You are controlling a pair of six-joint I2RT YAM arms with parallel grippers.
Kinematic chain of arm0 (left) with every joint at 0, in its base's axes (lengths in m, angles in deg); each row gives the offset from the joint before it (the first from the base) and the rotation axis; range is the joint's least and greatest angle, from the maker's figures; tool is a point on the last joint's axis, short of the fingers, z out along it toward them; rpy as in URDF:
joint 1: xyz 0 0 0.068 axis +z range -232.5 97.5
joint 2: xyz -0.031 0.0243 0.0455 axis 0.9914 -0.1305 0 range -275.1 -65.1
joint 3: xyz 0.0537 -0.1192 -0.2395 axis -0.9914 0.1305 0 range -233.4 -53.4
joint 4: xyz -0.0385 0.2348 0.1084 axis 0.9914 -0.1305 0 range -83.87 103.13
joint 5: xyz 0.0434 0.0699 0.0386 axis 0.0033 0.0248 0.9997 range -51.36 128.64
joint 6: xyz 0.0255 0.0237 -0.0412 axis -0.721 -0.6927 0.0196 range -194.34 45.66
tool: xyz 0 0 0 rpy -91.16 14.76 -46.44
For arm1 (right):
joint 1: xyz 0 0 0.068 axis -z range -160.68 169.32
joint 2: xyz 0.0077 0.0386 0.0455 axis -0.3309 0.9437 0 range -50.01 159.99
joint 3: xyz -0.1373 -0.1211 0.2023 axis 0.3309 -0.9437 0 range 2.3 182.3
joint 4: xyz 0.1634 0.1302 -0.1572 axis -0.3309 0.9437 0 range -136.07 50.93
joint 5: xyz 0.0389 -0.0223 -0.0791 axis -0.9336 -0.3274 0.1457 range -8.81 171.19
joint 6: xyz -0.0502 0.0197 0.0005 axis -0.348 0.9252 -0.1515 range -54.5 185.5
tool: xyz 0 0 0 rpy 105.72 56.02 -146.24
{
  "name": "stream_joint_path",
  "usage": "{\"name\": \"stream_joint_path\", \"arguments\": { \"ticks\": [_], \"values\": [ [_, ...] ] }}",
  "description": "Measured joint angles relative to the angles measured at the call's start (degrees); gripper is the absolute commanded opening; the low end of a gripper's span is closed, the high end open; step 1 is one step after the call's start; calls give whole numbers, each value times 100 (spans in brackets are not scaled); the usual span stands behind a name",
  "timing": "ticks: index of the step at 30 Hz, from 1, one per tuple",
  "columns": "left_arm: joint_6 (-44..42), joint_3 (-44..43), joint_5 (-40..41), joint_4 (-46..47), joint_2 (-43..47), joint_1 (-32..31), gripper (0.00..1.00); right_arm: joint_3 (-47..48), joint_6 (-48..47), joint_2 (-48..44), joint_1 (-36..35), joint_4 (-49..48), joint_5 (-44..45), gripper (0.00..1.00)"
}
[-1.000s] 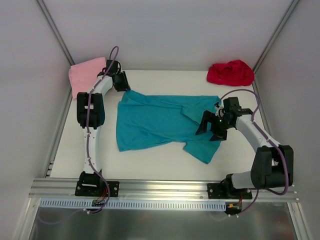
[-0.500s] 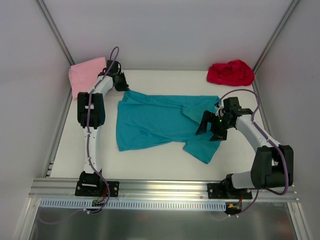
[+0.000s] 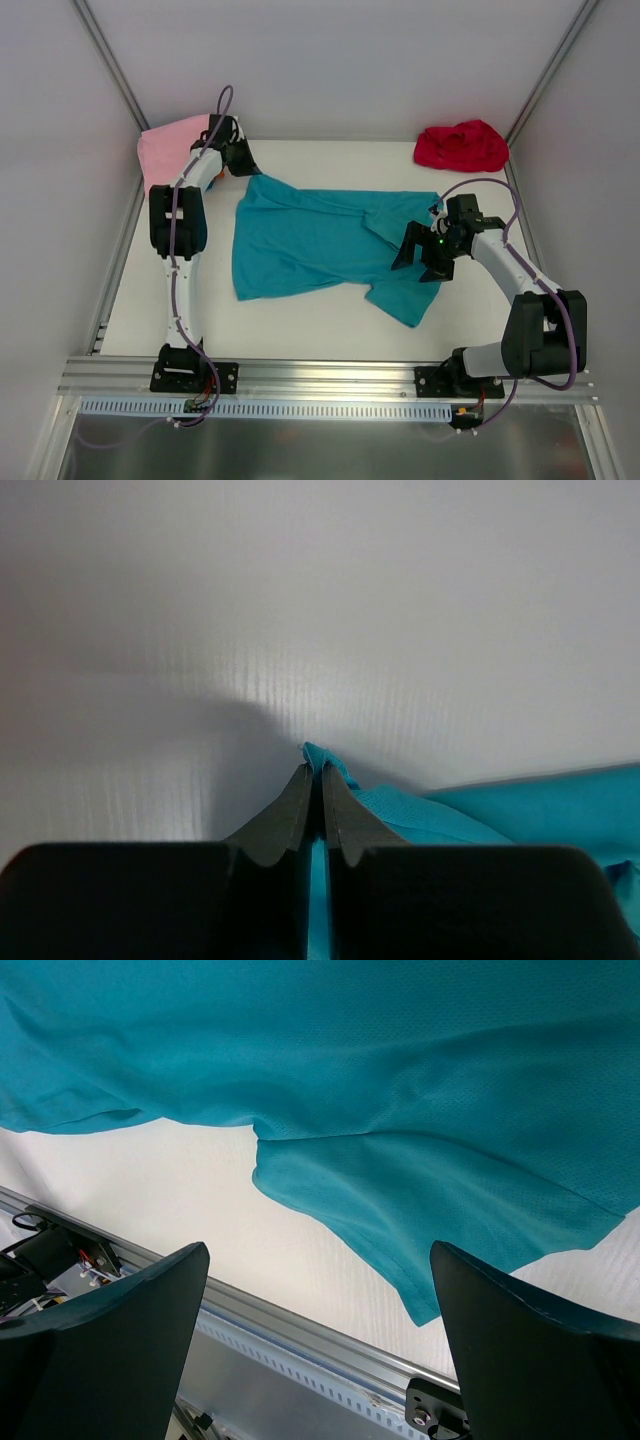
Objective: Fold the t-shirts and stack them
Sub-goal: Fold the flattened tshirt in 1/3 of the way
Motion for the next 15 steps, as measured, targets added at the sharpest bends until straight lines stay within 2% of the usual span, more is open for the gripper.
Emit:
{"name": "stream_joint_path", "arguments": {
  "ticks": [9, 15],
  "values": [
    [15, -118, -369, -66, 278, 0, 4, 0, 0, 0, 0, 0, -22, 100],
    [7, -33, -542, -129, 450, -2, 0, 0, 2, 0, -9, -2, -42, 99]
  ]
}}
